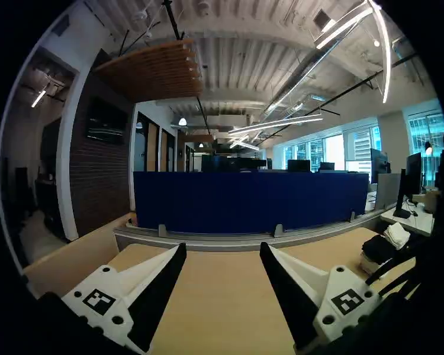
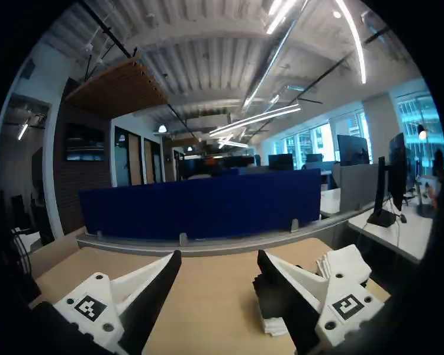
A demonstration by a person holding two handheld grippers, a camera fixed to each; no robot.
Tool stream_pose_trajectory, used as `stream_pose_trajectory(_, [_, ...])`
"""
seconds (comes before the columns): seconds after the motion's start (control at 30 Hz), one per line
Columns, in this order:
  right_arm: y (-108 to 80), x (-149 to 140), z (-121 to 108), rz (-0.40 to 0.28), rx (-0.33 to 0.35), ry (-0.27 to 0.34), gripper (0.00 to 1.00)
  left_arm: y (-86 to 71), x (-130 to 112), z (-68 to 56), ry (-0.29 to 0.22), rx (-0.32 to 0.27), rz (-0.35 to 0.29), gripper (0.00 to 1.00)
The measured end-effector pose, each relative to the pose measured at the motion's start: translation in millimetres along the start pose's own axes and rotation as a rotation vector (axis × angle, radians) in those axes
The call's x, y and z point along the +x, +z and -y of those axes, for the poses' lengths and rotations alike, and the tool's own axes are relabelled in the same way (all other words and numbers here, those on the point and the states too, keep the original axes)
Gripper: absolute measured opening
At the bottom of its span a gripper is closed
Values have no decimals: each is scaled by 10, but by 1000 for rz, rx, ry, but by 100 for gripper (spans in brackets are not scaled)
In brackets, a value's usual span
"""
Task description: Fold towel
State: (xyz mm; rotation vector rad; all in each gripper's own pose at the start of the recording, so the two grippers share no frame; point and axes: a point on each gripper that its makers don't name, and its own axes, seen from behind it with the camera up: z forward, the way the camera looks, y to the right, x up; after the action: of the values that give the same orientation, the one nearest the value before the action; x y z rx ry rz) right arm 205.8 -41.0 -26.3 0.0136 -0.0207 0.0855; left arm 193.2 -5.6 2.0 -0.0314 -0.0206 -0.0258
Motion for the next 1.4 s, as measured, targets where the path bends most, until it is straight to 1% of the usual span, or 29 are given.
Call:
stream_pose_trajectory(0.1, [12, -25, 39, 5, 10, -6, 100, 3, -92, 4, -5, -6, -9, 92])
stream_pose_trajectory(0.23, [27, -74, 95, 11, 26, 2, 100, -2, -255, 14, -11, -1, -10, 92])
stream_pose_trajectory(0.4, [64, -139, 133, 21, 45, 7, 100, 7, -564, 52, -14, 9, 0, 92])
stream_pose_trajectory(0.47, [80, -173, 130, 36, 50, -9, 100, 17, -687, 74, -13, 14, 7, 92])
stream_pose_trajectory(0.63, [134, -205, 113, 68, 44, -72, 100, 23, -900, 122, -28, 23, -3, 92])
stream_pose_trajectory(0.77, [191, -203, 172, 72, 40, -113, 100, 47, -1070, 175, -52, 26, -10, 92])
stream_pose_trajectory(0.87, [241, -225, 247, 75, 41, -126, 100, 66, -1209, 217, -60, 43, -11, 92])
stream_pose_trajectory(0.97, [277, -258, 308, 77, 41, -126, 100, 76, -1333, 212, -62, 49, -14, 92])
stream_pose_trajectory(1.07, [297, -288, 320, 75, 39, -121, 100, 75, -1445, 207, -56, 52, -16, 92])
stream_pose_trajectory(1.23, [311, -340, 288, 69, 27, -110, 100, 60, -1635, 183, -52, 53, -17, 92])
stream_pose_trajectory(1.4, [315, -405, 270, 67, 19, -100, 100, 48, -1796, 128, -58, 47, -17, 92])
